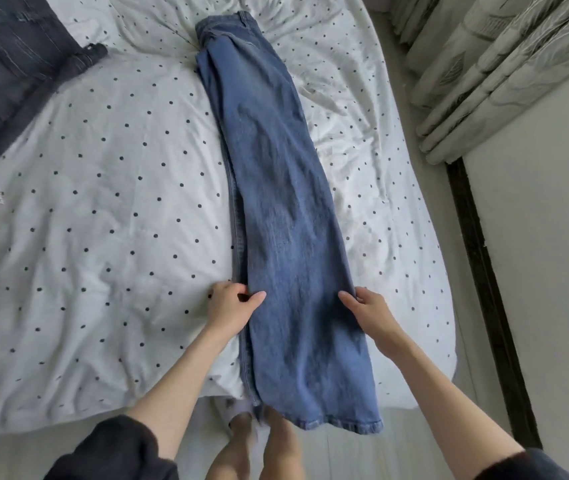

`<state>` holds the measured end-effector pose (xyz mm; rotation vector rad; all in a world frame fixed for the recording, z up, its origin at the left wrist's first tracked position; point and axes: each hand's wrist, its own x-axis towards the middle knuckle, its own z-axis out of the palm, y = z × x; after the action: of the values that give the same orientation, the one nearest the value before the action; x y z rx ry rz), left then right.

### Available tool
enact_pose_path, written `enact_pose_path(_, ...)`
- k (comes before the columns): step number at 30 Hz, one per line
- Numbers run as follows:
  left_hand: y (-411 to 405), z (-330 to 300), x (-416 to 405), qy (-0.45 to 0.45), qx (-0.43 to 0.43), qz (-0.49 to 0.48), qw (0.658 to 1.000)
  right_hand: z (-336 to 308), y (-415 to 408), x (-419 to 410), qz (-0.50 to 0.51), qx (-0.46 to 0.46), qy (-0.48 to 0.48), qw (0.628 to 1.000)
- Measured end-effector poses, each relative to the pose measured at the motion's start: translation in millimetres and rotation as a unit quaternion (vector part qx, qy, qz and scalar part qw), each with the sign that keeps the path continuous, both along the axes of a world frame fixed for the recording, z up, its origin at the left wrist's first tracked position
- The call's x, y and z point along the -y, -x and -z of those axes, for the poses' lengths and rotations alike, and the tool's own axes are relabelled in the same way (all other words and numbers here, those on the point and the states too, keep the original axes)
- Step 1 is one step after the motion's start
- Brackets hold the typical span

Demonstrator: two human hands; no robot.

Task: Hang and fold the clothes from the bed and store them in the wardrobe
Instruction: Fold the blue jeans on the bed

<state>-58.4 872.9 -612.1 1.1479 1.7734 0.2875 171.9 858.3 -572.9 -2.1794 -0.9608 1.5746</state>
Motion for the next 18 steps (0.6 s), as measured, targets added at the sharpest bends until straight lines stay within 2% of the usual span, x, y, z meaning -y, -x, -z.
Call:
enact_pose_path(7,7.7,5.6,41.3,0.018,0.045,-0.081,0.996,15.6,1.6,34.7,-0.026,0.031,-0.013,0.999)
enact_pose_path(10,6.0,6.3,49.9,-0.009,0.045,-0.112,0.993,20.4,2.8,43.2,-0.078,0.102,-0.053,0.99)
enact_pose_path(13,3.6,9.6,61.2,0.001,0.077,-0.158,0.984,26.1,-4.3,55.6,-0.062,0.139,-0.09,0.984)
enact_pose_path(15,4.2,13.6,74.8,0.034,0.082,-0.173,0.981,29.9,-11.0,64.1,-0.047,0.134,-0.075,0.987)
enact_pose_path(18,3.2,21.1,105.3,0.058,0.08,-0.195,0.976,35.8,-20.5,79.5,-0.012,0.064,-0.02,0.998)
